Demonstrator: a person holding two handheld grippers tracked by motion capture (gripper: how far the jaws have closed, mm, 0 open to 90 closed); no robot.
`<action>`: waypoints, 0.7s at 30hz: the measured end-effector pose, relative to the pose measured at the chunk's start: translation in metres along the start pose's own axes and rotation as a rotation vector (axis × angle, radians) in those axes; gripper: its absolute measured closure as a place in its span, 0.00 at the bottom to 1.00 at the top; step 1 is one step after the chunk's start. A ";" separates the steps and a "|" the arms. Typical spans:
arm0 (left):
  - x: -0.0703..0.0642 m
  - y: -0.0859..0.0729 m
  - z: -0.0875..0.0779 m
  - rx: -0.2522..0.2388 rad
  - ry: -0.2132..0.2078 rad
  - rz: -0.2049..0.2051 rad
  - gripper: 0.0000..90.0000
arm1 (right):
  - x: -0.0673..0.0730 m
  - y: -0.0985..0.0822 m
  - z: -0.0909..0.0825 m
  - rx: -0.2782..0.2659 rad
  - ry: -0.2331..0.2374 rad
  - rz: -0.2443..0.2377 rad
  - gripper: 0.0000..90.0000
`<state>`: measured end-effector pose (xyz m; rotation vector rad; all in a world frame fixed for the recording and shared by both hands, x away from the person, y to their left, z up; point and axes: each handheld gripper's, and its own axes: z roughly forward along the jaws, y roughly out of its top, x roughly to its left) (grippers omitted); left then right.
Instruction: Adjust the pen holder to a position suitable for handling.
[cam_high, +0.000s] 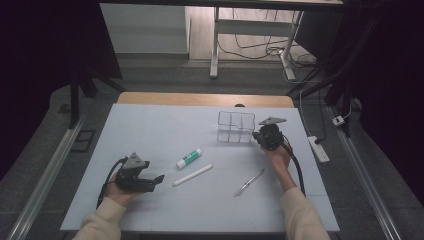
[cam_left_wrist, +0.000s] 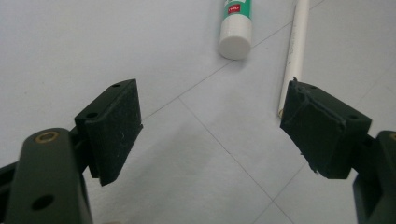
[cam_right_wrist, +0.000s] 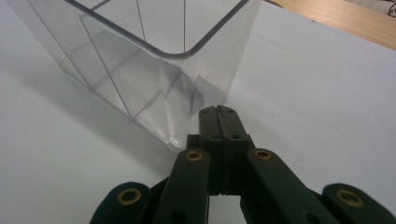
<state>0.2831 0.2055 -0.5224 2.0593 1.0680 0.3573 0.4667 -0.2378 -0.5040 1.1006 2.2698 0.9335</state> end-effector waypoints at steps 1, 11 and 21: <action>0.000 0.000 0.000 0.000 0.000 -0.001 0.23 | 0.001 0.001 0.000 0.001 0.001 -0.001 0.99; 0.000 0.000 0.000 0.002 0.000 0.000 0.23 | 0.008 0.008 0.006 -0.015 0.020 -0.002 0.99; 0.001 0.000 0.000 0.002 -0.001 0.000 0.23 | 0.014 0.012 0.011 -0.020 0.028 -0.006 0.99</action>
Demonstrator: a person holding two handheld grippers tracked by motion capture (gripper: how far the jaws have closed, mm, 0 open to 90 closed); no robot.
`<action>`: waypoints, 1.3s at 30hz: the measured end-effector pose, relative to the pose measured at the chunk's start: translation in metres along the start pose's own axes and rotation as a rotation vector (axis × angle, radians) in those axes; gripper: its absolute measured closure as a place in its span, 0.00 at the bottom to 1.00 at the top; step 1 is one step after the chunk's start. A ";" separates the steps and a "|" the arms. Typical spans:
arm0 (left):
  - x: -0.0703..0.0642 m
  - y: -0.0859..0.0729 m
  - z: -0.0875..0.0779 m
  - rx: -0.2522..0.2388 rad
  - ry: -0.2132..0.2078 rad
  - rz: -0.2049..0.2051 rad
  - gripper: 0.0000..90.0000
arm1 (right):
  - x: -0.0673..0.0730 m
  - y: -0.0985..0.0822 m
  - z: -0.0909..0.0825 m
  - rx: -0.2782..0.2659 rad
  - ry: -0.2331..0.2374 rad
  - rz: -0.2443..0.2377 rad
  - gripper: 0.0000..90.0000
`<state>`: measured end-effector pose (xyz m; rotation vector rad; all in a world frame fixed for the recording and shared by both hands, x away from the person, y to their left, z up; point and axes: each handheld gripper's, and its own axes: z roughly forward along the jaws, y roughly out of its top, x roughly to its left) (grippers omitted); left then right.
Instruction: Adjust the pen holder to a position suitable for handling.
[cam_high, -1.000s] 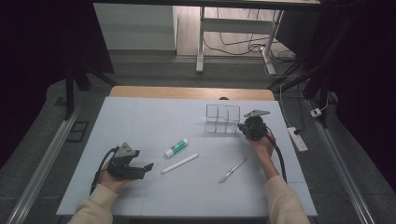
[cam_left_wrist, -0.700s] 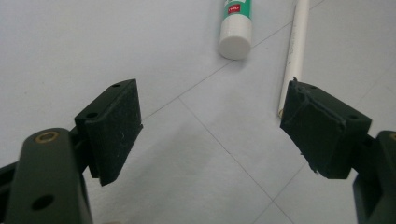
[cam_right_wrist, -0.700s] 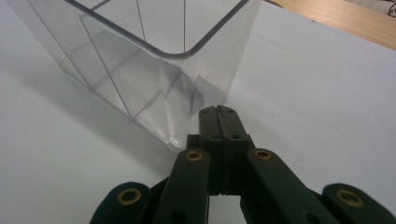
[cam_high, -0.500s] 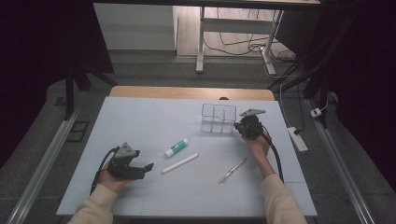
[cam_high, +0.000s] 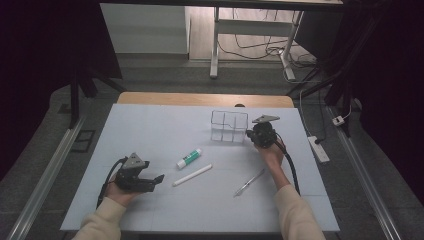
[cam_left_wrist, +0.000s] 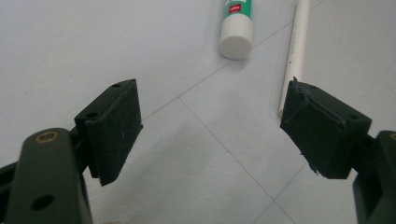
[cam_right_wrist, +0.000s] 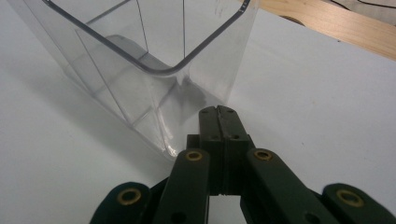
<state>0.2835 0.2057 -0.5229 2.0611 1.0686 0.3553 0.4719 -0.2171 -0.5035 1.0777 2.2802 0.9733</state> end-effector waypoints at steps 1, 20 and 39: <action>0.000 0.000 0.000 0.001 0.000 0.000 0.23 | 0.000 0.001 0.000 0.001 0.001 -0.002 0.99; 0.000 0.000 0.001 0.005 0.003 -0.001 0.23 | 0.011 0.010 0.013 -0.020 0.020 -0.014 0.99; 0.000 -0.001 0.003 0.013 0.016 -0.005 0.23 | 0.019 0.020 0.027 -0.031 0.041 -0.032 0.99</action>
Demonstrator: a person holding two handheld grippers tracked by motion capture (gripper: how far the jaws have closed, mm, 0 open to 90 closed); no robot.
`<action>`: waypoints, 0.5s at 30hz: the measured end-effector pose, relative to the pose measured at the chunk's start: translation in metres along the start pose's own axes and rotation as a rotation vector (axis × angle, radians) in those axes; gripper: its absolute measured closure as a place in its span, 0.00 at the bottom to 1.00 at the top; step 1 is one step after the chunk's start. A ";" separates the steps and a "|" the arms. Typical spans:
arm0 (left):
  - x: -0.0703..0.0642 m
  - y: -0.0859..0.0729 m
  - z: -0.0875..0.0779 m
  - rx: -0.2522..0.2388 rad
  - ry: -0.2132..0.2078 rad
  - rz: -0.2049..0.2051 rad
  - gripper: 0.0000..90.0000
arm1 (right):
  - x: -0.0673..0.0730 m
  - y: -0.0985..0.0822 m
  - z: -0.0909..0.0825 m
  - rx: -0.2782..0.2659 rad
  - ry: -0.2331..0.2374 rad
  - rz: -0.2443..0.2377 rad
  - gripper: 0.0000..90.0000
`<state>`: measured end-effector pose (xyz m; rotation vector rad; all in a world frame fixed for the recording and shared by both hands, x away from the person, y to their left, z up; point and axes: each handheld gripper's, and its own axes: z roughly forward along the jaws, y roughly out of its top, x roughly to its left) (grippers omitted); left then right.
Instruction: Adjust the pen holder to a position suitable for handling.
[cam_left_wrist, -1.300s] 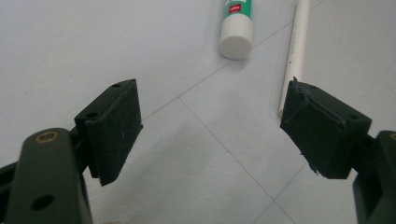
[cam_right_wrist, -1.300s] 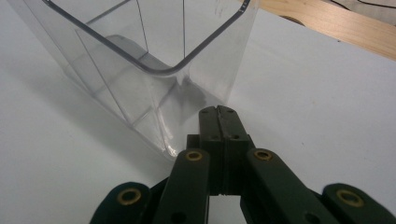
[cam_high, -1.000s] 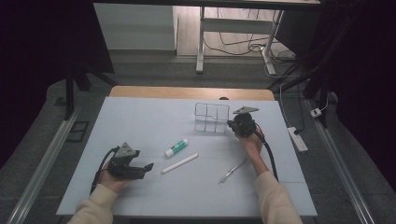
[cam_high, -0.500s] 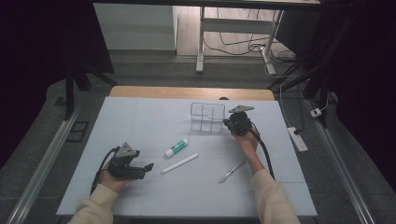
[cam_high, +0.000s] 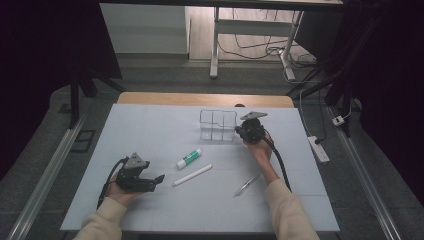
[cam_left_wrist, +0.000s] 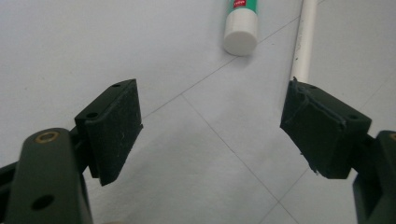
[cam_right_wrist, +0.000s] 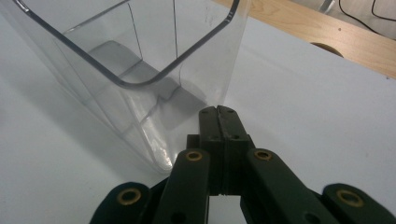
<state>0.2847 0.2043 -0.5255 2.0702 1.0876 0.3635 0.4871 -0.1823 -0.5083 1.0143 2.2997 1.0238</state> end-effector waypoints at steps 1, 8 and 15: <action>0.000 0.000 0.000 0.001 0.002 0.000 0.23 | 0.000 0.001 0.000 -0.004 0.001 0.003 0.99; -0.003 -0.002 -0.002 0.001 0.019 0.001 0.23 | 0.001 0.004 0.006 -0.009 0.006 0.007 0.99; -0.003 -0.003 0.000 0.005 0.022 -0.005 0.23 | 0.009 0.008 0.014 -0.008 0.015 -0.005 0.99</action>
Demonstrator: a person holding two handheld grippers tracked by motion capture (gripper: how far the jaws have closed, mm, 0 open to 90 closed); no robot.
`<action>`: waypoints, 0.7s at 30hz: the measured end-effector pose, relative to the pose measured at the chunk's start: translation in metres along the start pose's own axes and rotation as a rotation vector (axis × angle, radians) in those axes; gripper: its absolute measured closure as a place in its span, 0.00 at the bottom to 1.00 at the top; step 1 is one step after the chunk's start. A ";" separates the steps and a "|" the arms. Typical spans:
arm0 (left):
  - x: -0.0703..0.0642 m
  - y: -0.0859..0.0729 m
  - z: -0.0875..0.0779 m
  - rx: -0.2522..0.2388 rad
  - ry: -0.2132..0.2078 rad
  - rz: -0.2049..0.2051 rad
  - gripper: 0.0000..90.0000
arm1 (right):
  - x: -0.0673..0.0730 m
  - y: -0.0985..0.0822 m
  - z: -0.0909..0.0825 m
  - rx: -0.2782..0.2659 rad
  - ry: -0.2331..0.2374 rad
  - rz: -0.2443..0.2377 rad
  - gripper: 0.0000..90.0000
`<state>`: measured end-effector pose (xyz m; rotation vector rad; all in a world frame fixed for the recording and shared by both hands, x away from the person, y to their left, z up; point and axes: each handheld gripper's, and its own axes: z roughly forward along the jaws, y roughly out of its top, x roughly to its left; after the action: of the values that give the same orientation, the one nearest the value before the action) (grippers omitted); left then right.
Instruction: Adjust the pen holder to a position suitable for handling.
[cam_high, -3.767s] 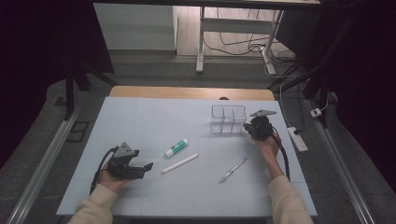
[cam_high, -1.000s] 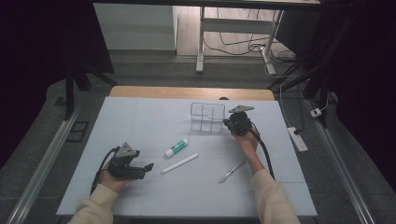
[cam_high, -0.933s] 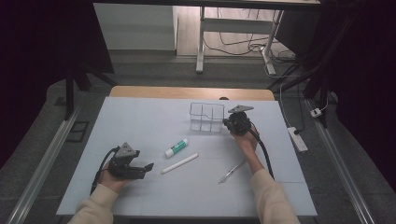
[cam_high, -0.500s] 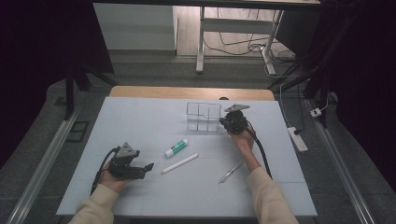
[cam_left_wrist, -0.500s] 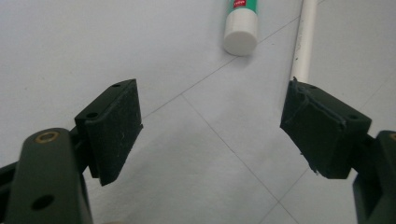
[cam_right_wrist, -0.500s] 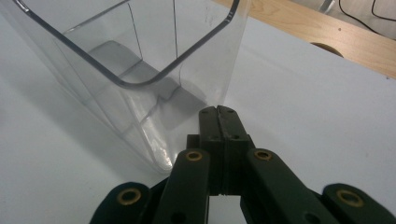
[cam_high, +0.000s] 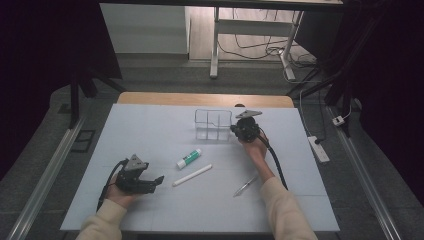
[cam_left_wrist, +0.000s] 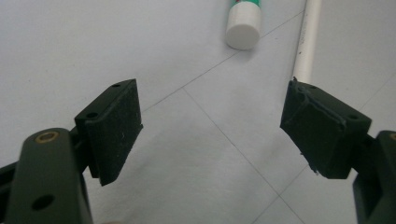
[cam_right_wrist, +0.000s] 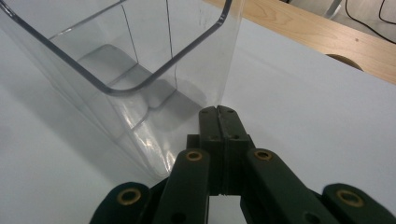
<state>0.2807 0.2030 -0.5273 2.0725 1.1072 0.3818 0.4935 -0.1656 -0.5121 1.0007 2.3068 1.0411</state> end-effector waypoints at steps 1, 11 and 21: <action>0.000 0.000 0.000 0.000 0.002 -0.001 0.23 | 0.001 0.000 0.002 -0.003 0.001 0.001 0.99; 0.001 -0.002 -0.001 0.003 0.011 -0.002 0.23 | 0.005 0.002 0.011 -0.006 0.017 0.004 0.99; 0.003 -0.003 -0.002 -0.001 0.017 -0.004 0.23 | 0.004 0.005 0.003 -0.019 0.037 0.002 0.99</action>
<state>0.2793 0.2077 -0.5283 2.0694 1.1216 0.3984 0.4949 -0.1586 -0.5102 0.9841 2.3213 1.0885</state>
